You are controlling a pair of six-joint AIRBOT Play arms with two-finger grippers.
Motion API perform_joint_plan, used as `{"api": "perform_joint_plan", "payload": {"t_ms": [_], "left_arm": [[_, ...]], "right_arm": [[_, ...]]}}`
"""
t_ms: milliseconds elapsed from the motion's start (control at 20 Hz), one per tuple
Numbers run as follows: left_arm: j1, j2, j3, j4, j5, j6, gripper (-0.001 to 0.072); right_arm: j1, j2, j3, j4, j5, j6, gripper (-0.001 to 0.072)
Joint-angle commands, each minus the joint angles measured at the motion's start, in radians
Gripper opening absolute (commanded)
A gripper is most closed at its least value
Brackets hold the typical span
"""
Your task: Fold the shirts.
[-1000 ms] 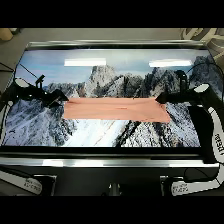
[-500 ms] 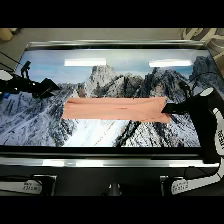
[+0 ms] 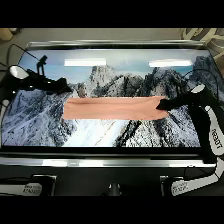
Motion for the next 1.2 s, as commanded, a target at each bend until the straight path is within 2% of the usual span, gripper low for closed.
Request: {"api": "perform_joint_plan", "payload": {"t_ms": [0,250,450,800,900,950,1150], "left_arm": [[-0.163,-0.091,0.001,-0.051,0.171,-0.030,0.0029],[-0.417,-0.250,0.001,-0.292,0.366,-0.037,0.0029],[-0.553,-0.324,0.001,-0.486,0.498,-0.037,0.0029],[-0.657,-0.465,0.139,-0.663,0.539,-0.037,0.0029],[-0.636,-0.451,0.151,-0.651,0.530,0.021,0.0027],[-0.611,-0.432,0.151,-0.595,0.501,0.034,0.0026],[-0.428,-0.232,0.140,-0.145,0.445,-0.007,0.0025]], "right_arm": [[0.007,0.138,0.040,0.074,0.031,0.005,0.0020],[0.007,0.357,0.040,0.109,0.160,0.010,0.0018],[0.007,0.478,0.040,0.111,0.237,0.060,0.0018],[0.007,0.592,0.040,0.101,0.278,0.136,0.0018],[0.007,0.579,0.040,0.086,0.254,0.154,0.0018],[0.008,0.567,0.040,0.089,0.232,0.155,0.0018],[0.133,0.454,0.040,0.106,0.104,0.161,0.0018]]}}
